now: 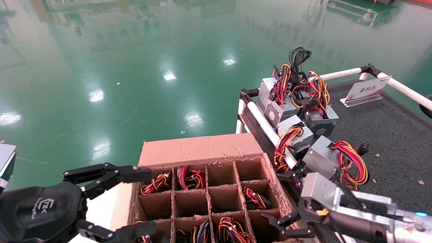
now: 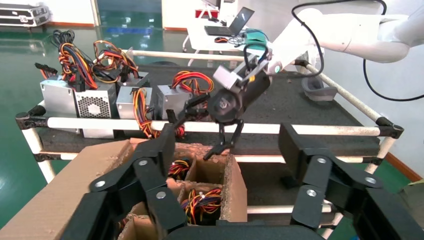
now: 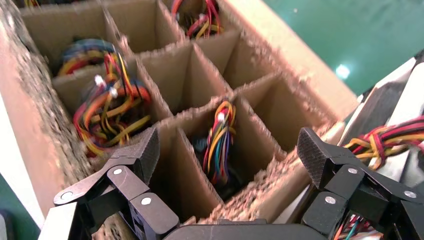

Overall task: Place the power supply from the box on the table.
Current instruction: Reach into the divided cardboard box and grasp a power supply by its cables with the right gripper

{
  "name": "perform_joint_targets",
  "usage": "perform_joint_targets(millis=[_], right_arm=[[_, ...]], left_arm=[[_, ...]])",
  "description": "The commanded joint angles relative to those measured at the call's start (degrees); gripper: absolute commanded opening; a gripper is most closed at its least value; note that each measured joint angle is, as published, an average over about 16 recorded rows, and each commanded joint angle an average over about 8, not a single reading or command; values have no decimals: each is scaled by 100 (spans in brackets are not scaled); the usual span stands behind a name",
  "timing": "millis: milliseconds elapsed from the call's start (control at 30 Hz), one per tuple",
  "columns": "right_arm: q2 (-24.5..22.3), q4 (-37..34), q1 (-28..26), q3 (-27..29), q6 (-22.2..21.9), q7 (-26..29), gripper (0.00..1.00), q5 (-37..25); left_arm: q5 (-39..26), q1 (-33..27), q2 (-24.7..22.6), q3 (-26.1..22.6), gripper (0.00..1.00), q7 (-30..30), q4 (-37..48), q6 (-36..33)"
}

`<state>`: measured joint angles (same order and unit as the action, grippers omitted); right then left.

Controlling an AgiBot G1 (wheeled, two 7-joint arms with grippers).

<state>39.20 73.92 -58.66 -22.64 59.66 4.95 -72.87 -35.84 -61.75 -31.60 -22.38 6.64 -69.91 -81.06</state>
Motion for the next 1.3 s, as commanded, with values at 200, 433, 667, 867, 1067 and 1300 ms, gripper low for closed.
perform_joint_targets(millis=[200,433,667,867,1067,1300], right_arm=[[198,-58,-30,-212,-263,250,38,-443],[467,-127,-212,-418,-449,558,0,-857],[633,-168,-383,-530,-513,836,0,-1074],[670,-175,-461,-574,-508,1001,0,-1158],[694,-190,-453,-626,-544,1070,0,-1271],[739,-231,-443,-683,-604,1116,0,-1403]], left_arm=[[0,0,0,0,100,0,0,0],[0,0,0,0,100,0,0,0],[0,0,0,0,100,0,0,0],[0,0,0,0,100,0,0,0],[0,0,0,0,100,0,0,0],[0,0,0,0,100,0,0,0]])
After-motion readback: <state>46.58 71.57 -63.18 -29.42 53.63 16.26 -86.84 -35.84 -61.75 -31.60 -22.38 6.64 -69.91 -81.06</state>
